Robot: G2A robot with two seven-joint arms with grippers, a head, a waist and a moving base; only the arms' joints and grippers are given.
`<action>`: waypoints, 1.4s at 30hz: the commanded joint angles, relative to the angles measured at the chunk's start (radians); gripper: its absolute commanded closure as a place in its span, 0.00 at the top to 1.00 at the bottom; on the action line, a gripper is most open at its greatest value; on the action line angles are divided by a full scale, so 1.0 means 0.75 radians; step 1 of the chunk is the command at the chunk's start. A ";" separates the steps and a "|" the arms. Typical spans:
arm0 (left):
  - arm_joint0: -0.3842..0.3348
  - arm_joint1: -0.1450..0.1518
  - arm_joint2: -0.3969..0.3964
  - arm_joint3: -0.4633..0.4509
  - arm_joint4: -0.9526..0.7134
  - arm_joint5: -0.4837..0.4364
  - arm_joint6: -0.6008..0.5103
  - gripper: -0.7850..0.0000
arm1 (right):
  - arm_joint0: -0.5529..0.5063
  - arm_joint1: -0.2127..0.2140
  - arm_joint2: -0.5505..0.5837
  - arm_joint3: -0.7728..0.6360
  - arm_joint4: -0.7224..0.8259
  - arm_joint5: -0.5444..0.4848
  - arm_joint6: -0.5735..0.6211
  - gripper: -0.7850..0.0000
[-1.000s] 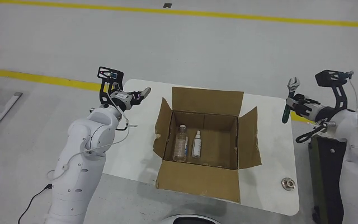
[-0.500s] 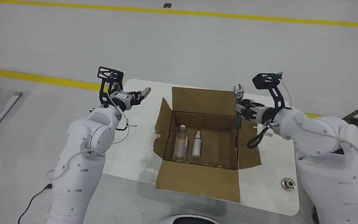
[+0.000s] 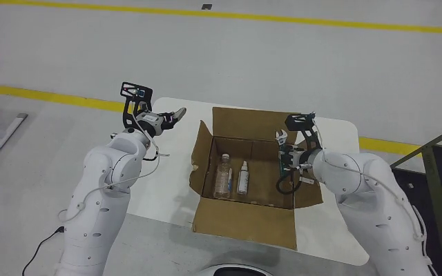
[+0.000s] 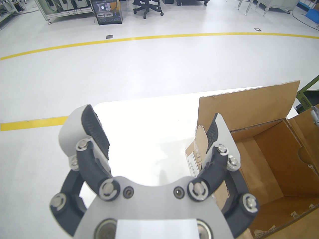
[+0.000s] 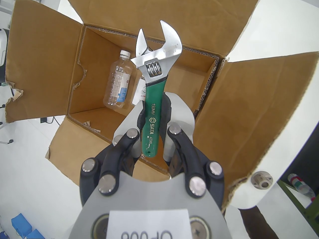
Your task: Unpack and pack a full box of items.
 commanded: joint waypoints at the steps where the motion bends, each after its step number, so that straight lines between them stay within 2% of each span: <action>1: 0.000 0.000 0.000 0.000 0.000 0.000 0.000 1.00 | 0.000 0.000 0.000 0.000 0.001 0.000 -0.001 0.00; 11: 0.000 0.000 0.000 0.000 0.000 0.000 0.000 1.00 | -0.039 -0.003 -0.033 -0.014 0.015 -0.038 -0.045 0.00; 18: 0.000 0.000 0.000 0.000 0.000 0.000 0.000 1.00 | -0.077 -0.015 -0.167 -0.080 -0.112 0.079 -0.006 0.00; 27: 0.000 0.000 0.000 0.000 0.000 0.000 0.000 1.00 | -0.093 -0.066 -0.328 0.158 -0.210 0.210 -0.137 0.00; 42: 0.000 0.000 0.000 0.000 0.000 0.000 0.000 1.00 | 0.006 -0.179 -0.414 0.514 -0.180 0.360 -0.287 0.00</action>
